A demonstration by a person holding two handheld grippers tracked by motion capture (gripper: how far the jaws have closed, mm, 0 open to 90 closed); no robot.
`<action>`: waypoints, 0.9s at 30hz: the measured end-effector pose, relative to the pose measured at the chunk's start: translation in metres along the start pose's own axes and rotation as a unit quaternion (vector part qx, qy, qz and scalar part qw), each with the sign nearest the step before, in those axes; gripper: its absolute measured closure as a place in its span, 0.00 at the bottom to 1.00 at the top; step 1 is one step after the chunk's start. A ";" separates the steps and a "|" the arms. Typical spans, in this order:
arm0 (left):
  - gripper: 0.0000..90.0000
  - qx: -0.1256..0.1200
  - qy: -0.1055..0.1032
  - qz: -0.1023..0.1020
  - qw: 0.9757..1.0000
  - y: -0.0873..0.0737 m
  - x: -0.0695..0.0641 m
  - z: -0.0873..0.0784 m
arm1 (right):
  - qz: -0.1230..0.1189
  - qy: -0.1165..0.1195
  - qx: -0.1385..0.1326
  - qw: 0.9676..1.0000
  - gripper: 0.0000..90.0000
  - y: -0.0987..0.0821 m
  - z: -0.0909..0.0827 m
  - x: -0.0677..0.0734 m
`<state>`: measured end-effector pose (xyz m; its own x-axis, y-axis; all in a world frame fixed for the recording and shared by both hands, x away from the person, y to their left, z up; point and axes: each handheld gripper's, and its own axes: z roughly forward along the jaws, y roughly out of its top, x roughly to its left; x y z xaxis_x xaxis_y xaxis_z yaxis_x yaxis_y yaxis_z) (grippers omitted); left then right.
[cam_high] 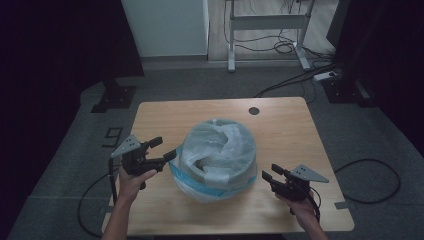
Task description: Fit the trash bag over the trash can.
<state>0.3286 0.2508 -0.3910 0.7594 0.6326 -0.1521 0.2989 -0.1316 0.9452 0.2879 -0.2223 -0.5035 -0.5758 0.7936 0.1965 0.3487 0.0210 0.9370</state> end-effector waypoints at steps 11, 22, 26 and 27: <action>0.25 0.015 -0.090 0.052 0.994 0.031 -0.009 0.017 | 0.004 0.007 -0.004 1.000 0.50 -0.003 -0.003 -0.003; 0.29 0.071 -0.144 0.093 0.983 0.056 -0.016 0.060 | 0.011 0.007 -0.008 1.000 0.50 -0.005 -0.005 -0.007; 0.31 0.077 -0.160 0.096 0.980 0.069 -0.014 0.074 | 0.013 0.006 -0.010 1.000 0.50 -0.005 -0.005 -0.008; 0.32 0.076 -0.165 0.094 0.979 0.072 -0.013 0.077 | 0.014 0.007 -0.009 1.000 0.50 -0.006 -0.005 -0.008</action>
<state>0.3848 0.1738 -0.3435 0.9474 0.3077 -0.0886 0.1994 -0.3503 0.9152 0.2869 -0.2320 -0.5088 -0.5766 0.7852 0.2257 0.3510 -0.0114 0.9363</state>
